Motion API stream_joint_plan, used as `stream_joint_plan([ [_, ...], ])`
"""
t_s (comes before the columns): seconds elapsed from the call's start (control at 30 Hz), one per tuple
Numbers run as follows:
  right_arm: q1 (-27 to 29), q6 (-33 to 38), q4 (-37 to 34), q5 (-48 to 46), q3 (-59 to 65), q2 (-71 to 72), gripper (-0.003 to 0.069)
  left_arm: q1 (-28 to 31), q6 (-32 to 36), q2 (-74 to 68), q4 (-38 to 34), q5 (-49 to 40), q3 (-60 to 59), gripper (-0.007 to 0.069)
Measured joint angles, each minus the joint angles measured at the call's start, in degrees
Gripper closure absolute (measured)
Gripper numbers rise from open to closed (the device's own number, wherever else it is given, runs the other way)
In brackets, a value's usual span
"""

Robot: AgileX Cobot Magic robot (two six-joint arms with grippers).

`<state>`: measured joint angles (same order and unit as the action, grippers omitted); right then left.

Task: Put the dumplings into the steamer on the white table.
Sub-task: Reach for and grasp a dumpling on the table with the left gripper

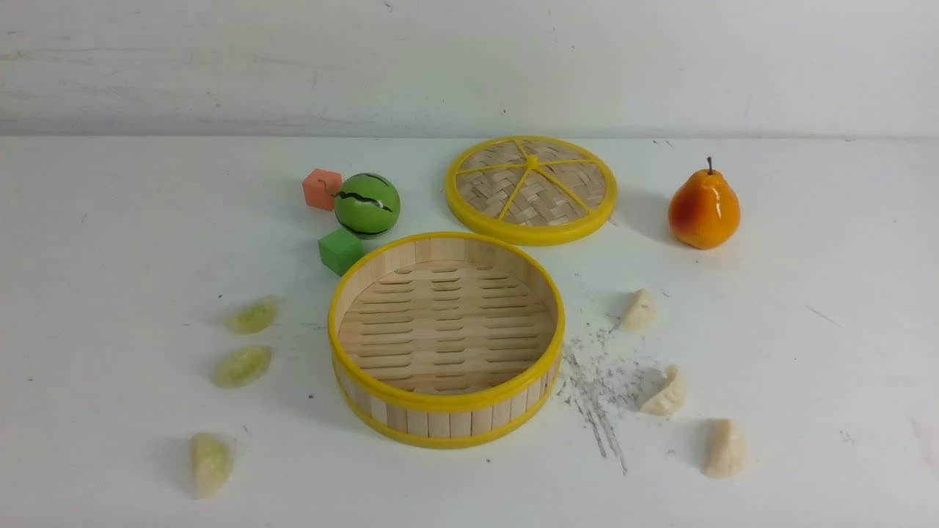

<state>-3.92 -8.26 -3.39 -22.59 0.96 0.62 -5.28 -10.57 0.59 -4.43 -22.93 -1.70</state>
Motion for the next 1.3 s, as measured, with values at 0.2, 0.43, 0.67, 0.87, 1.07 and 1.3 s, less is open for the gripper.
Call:
stream_joint_plan([
  [0.2,0.00,0.00,0.00,0.00,0.00,0.00,0.0617,0.00,0.00,0.00,0.00,0.00,0.00,0.0523],
  [0.43,0.00,0.00,0.00,0.00,0.00,0.00,0.0616,0.00,0.00,0.00,0.00,0.00,0.00,0.0521],
  [0.67,0.00,0.00,0.00,0.00,0.00,0.00,0.0607,0.00,0.00,0.00,0.00,0.00,0.00,0.0512],
  [0.87,0.00,0.00,0.00,0.00,0.00,0.00,0.0599,0.00,0.12,0.00,0.71,0.00,0.00,0.0512],
  [1.07,0.00,0.00,-0.04,0.00,0.00,0.00,0.0589,0.00,0.12,0.00,1.48,0.00,0.00,0.0510],
  [1.3,0.00,0.00,1.42,0.28,0.00,0.00,0.0580,0.00,0.12,0.00,2.21,0.00,0.00,0.0504],
])
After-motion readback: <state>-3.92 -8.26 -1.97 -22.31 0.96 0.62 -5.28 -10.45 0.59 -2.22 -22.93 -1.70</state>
